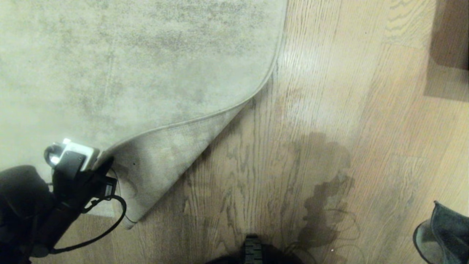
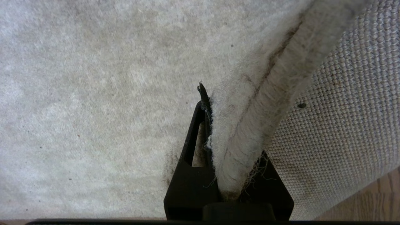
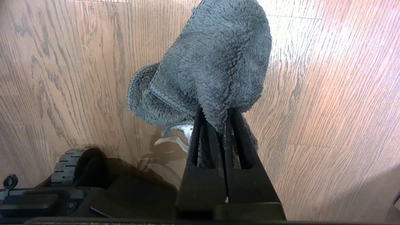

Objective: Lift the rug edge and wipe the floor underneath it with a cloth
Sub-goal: Lay down the carpet

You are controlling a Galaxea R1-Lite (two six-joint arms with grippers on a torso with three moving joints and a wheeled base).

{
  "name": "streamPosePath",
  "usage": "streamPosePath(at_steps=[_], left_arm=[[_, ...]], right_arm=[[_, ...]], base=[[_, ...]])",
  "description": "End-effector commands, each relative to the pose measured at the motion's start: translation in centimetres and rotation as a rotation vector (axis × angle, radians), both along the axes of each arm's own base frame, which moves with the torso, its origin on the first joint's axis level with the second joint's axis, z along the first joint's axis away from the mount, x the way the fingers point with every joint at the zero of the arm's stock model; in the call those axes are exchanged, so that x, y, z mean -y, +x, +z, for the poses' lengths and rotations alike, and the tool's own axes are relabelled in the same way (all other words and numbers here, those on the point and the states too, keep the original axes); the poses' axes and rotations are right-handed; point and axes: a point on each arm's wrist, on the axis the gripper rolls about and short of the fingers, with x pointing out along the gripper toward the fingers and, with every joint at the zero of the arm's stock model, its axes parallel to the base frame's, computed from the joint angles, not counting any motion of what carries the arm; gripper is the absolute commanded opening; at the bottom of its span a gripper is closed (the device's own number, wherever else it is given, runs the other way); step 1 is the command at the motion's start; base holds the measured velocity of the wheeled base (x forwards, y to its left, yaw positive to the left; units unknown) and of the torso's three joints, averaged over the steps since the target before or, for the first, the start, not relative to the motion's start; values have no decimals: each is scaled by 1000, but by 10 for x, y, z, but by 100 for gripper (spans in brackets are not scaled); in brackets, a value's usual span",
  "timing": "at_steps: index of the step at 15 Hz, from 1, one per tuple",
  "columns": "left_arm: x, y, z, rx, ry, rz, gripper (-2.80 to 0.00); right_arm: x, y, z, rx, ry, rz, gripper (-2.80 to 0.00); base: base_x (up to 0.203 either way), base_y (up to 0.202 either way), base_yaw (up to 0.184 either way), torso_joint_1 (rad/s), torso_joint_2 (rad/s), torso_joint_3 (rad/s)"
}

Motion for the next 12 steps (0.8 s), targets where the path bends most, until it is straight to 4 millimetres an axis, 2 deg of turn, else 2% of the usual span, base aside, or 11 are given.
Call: streamPosePath(at_steps=[1,8,9,12], left_arm=[[0,1,4,37,1,-1,-280],[2,-2,7,51,-21,-3,-280],[2,-1,8,56,-24,-3,0],[1,-4,11,72,-41,0,0]], right_arm=[[0,0,0,-1,-1,0,-280],[0,0,0,-1,1,0,-280],[0,0,0,-1,0,1,-280],[0,0,0,-1,0,2,-280]], base=[[0,0,0,0,0,0],[0,0,0,0,0,0],[0,0,0,0,0,0],[0,0,0,0,0,0]])
